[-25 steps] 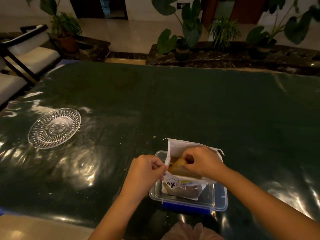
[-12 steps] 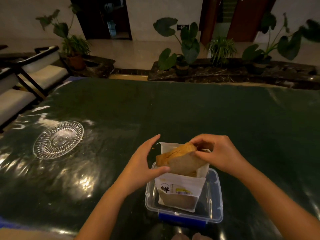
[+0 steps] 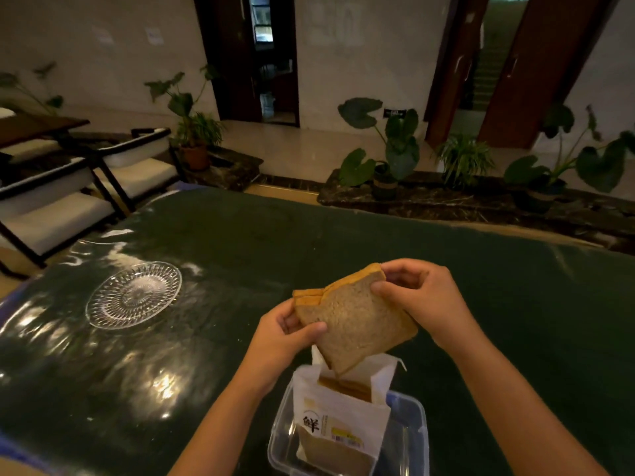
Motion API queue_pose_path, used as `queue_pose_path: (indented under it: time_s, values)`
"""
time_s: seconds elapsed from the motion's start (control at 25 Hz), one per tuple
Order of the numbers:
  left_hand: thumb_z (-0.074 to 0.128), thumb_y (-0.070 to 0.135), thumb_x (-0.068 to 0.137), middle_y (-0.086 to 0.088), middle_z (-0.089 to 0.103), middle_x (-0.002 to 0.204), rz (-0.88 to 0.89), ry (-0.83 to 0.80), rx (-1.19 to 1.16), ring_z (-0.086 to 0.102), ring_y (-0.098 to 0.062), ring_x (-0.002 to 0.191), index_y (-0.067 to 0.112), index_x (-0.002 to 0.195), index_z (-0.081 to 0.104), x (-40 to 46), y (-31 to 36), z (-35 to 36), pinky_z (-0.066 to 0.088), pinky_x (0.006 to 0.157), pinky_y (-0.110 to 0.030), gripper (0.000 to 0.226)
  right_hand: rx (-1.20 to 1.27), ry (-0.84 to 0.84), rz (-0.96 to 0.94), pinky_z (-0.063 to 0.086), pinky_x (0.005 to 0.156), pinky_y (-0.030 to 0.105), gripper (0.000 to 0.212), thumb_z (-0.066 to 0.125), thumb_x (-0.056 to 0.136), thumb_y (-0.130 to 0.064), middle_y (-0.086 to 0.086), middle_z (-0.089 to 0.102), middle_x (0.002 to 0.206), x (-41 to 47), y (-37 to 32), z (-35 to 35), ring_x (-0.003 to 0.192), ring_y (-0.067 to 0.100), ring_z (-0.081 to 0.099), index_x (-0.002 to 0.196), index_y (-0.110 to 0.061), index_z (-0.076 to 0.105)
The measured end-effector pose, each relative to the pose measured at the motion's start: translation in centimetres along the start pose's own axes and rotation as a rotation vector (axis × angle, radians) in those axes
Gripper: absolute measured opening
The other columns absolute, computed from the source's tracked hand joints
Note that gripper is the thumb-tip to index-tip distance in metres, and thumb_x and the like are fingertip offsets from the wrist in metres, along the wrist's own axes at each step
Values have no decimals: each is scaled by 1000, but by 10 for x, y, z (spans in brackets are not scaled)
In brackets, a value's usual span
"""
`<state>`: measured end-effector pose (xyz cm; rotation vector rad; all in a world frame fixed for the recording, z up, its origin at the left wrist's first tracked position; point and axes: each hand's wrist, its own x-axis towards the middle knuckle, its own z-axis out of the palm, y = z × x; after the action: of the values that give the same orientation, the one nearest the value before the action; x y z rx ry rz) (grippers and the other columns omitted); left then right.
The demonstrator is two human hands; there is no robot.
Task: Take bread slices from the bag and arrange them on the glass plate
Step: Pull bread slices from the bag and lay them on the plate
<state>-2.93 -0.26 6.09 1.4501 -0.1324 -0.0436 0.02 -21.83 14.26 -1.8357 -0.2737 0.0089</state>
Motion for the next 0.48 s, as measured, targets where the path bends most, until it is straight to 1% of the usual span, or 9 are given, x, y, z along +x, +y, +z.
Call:
queue_pose_path:
  time_s: [0.08,0.16,0.2,0.24,0.32,0.36,0.4,0.48]
  values:
    - [78,30,62,2,74,101,0,60,-11,68,-17,97,33,98,69,1,7,-9,57,69,-25,37,72,11,33,45,64,18,16,73,71,-22,-22,70,80,11,-3,11,82,-4,64,74,-38,70]
    - [77,32,59,5,74,99,8,146,-7,69,-14,94,39,94,69,0,17,-25,57,67,-25,37,136,-33,44,46,63,16,16,71,71,-29,-20,70,86,21,-7,29,88,0,63,81,-41,68]
    - [77,33,59,6,74,98,18,186,-7,69,-14,93,39,94,69,-1,23,-35,57,66,-25,37,152,-89,53,48,62,17,22,71,72,-32,-17,69,92,24,-8,39,91,4,63,89,-44,65]
    - [77,32,59,6,75,97,30,227,-6,70,-14,91,38,94,69,-2,27,-46,57,65,-24,37,156,-157,71,49,63,18,33,70,73,-31,-14,67,99,26,-8,51,94,6,62,100,-46,60]
    - [76,26,63,5,76,93,37,297,14,70,-14,89,32,97,67,-9,36,-75,57,63,-24,36,139,-265,113,49,68,21,53,70,75,-25,-16,59,107,28,-7,79,97,4,56,117,-46,45]
    - [75,22,66,4,76,91,35,316,36,71,-14,87,30,99,66,-14,39,-90,57,62,-23,35,137,-284,124,49,70,22,58,70,75,-21,-17,58,107,28,-6,94,98,3,55,119,-47,42]
    - [74,18,71,4,76,89,34,322,54,71,-13,85,28,100,65,-19,43,-106,56,61,-22,32,142,-279,124,49,71,23,57,71,75,-19,-15,60,106,28,-6,111,98,4,56,116,-48,43]
    - [70,14,77,4,76,86,30,336,74,71,-11,82,24,103,65,-33,48,-139,55,59,-19,29,167,-254,112,51,70,26,52,72,74,-18,-11,66,103,26,-8,149,97,6,60,105,-52,47]
